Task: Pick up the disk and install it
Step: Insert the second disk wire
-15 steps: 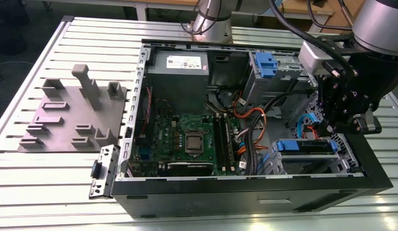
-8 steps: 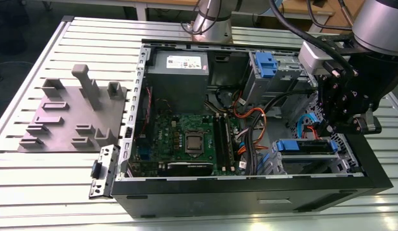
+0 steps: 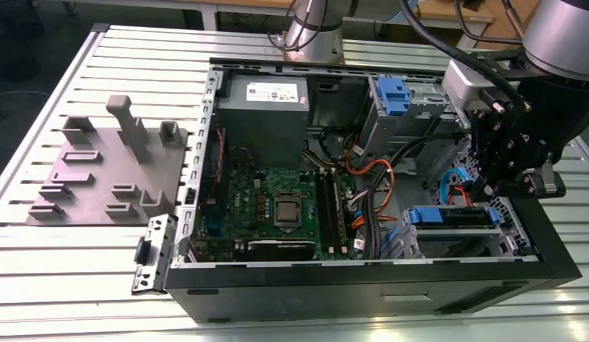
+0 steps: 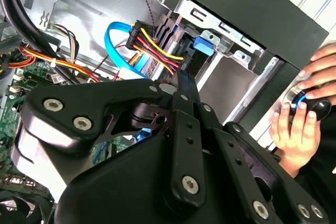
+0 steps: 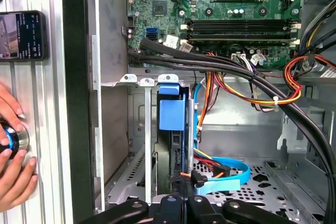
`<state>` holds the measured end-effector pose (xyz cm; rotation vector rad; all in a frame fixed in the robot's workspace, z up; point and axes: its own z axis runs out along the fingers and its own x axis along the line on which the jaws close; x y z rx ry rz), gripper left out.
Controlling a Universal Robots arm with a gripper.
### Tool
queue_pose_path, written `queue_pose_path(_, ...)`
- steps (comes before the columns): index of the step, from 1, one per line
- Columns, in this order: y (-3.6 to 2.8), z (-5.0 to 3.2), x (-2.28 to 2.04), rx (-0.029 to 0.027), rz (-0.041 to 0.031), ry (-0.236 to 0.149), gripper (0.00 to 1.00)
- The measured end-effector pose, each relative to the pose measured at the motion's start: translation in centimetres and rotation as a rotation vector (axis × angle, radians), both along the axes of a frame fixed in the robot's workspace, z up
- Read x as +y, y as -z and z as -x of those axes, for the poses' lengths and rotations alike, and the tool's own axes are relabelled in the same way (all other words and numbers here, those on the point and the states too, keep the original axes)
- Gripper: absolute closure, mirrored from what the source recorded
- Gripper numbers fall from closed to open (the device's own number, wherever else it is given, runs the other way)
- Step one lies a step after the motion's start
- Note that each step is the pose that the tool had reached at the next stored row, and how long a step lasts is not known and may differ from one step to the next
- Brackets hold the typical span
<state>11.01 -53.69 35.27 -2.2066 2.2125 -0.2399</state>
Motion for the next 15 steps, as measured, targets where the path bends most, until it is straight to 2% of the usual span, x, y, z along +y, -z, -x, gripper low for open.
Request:
queue_pose_path(4,-1.01,0.0,0.0,0.0042,-0.0002,0.0,0.89)
queue_pose_path(8,-1.75,0.0,0.0,0.0135,-0.0003,0.0,0.89)
queue_pose_path(10,-1.85,0.01,0.0,0.0176,-0.001,0.0,0.89)
queue_pose_path(15,-1.86,0.41,0.0,0.0185,-0.0024,0.0,0.89)
